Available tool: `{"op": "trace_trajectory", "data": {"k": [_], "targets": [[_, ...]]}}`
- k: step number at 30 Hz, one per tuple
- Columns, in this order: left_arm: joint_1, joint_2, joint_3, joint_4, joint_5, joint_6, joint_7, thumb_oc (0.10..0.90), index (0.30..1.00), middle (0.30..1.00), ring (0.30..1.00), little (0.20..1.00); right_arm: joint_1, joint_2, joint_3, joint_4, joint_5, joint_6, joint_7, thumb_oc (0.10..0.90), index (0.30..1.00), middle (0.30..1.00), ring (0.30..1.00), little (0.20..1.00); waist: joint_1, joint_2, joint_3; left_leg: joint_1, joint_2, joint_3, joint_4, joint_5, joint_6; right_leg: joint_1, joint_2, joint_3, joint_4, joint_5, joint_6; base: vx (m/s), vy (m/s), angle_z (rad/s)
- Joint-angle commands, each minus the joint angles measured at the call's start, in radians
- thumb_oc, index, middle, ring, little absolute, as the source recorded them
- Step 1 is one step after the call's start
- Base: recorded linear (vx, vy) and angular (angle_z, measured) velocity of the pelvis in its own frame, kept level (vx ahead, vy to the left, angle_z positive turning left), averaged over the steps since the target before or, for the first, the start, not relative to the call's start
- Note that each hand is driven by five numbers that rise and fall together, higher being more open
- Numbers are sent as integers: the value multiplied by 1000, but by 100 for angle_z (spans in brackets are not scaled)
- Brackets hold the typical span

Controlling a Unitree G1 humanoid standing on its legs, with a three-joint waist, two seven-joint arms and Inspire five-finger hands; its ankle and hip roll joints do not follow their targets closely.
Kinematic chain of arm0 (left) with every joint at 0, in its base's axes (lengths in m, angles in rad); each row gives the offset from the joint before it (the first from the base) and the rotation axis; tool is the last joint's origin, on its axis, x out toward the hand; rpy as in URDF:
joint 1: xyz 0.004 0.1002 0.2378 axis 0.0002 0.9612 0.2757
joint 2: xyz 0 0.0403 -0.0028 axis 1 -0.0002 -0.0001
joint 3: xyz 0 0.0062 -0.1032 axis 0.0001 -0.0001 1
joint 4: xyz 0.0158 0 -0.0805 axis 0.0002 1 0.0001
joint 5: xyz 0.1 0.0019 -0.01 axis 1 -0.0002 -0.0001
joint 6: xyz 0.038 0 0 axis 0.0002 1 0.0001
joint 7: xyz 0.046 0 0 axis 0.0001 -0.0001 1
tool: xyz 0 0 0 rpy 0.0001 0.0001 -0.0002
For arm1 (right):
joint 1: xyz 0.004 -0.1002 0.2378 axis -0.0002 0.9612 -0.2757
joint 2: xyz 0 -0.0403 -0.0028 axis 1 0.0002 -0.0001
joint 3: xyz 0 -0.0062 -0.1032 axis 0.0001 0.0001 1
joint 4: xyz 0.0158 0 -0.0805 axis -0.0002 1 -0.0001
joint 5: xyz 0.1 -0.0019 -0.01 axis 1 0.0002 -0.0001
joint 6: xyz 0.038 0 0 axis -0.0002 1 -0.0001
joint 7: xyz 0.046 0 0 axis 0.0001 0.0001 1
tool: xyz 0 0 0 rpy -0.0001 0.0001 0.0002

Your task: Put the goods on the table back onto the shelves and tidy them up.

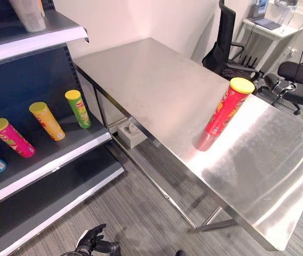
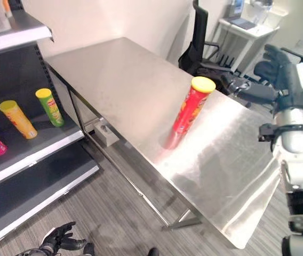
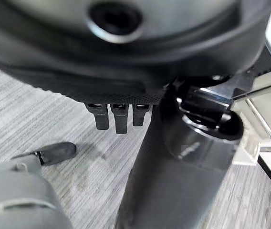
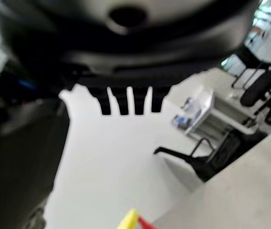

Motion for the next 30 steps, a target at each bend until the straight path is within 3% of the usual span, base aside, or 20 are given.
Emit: {"op": "trace_trajectory", "data": {"k": [1,11,19,30], "targets": [[-32,55,-29,4,15,-33,5,800,900,900,900,900,-116,-7,-42,-23,82,-107,-36,800,900,900,900,900,26,-33,-46,-32,-9,23,26,-66,-5,30,-30,-42,14,-54,52,49,27,8],[-13,41,-24,10,14,-32,0,800,900,900,900,900,-81,0,29,31,-9,-40,3,800,900,900,900,900,47,-37,-33,-34,-19,13,15,-60,0,29,-39,-61,24,-49,51,18,10,8],[-3,47,-8,16,7,-31,6,800,900,900,900,900,-84,-4,73,41,-61,-20,19,800,900,900,900,900,64,-54,-19,-44,-16,3,13,-53,-1,23,-35,-69,27,-49,48,12,-6,5],[3,45,-1,16,0,-28,13,800,900,900,900,900,-137,-1,126,65,-100,-9,12,800,900,900,900,900,79,-58,-12,-44,-17,-4,13,-55,-1,24,-33,-75,28,-51,46,5,-1,2]]}}
